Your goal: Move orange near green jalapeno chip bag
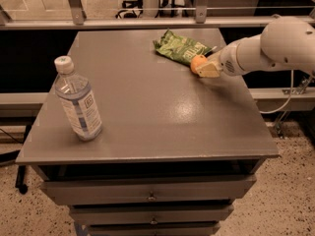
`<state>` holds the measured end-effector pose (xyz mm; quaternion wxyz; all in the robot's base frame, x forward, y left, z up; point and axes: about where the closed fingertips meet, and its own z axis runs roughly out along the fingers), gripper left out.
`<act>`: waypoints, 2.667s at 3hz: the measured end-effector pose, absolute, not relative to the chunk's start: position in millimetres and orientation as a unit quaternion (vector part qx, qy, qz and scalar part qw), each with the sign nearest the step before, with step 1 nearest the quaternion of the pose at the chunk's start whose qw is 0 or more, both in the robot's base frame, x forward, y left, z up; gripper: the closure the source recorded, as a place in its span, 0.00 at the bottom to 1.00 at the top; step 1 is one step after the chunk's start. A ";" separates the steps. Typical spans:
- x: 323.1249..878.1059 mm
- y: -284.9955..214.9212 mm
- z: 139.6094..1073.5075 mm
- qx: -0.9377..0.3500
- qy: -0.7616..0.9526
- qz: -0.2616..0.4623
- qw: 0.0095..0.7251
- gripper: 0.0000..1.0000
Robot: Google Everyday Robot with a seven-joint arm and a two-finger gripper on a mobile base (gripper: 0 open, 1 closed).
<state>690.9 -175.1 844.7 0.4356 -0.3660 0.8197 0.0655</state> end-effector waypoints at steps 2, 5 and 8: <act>689.1 -174.4 844.6 -0.372 0.817 0.072 0.434 0.32; 688.8 -171.5 844.9 -0.377 0.815 0.077 0.433 0.00; 606.4 -209.3 929.5 -0.385 0.723 0.192 0.541 0.00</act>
Offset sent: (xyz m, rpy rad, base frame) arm -0.0027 -0.0030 0.0025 0.0051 0.0026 0.0180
